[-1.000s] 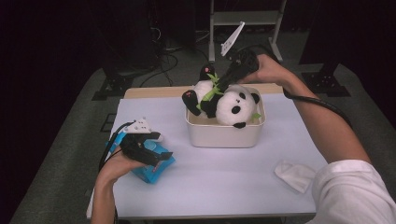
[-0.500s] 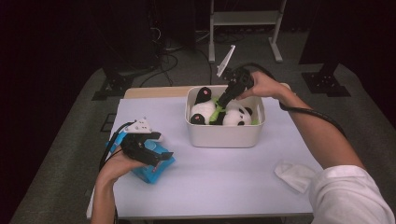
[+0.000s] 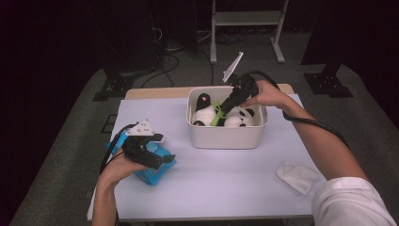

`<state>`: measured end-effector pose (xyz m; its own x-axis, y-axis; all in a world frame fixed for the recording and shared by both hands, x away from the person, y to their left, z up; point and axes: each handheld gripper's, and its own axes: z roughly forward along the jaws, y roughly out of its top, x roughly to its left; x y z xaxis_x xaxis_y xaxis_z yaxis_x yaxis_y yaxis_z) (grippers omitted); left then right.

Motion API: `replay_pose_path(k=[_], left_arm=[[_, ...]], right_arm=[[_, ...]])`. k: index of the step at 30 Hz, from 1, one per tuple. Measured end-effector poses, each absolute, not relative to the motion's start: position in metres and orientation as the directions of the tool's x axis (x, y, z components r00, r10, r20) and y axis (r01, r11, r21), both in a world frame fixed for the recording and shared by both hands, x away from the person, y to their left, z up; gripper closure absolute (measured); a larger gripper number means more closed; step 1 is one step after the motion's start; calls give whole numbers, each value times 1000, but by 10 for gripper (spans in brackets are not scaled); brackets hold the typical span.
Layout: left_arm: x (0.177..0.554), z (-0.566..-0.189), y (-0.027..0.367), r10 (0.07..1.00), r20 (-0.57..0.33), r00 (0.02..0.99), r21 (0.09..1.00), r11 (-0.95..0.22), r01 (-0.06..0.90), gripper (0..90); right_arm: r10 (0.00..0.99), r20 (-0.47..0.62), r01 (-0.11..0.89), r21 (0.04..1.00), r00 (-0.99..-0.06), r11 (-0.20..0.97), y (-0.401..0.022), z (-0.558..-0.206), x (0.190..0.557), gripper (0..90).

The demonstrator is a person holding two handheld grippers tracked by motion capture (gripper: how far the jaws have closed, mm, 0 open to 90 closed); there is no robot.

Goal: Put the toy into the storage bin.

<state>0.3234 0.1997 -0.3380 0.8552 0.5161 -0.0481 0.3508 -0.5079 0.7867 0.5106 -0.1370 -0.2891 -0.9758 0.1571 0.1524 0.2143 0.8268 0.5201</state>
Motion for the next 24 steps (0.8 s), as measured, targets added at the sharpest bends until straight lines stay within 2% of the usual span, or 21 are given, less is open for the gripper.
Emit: replay_pose_path(k=[24], left_arm=[[318,-336,196,503,-40,863,793,-510,334,89]], right_arm=[[212,110,234,621,-971,748,-176,-260,485,609]])
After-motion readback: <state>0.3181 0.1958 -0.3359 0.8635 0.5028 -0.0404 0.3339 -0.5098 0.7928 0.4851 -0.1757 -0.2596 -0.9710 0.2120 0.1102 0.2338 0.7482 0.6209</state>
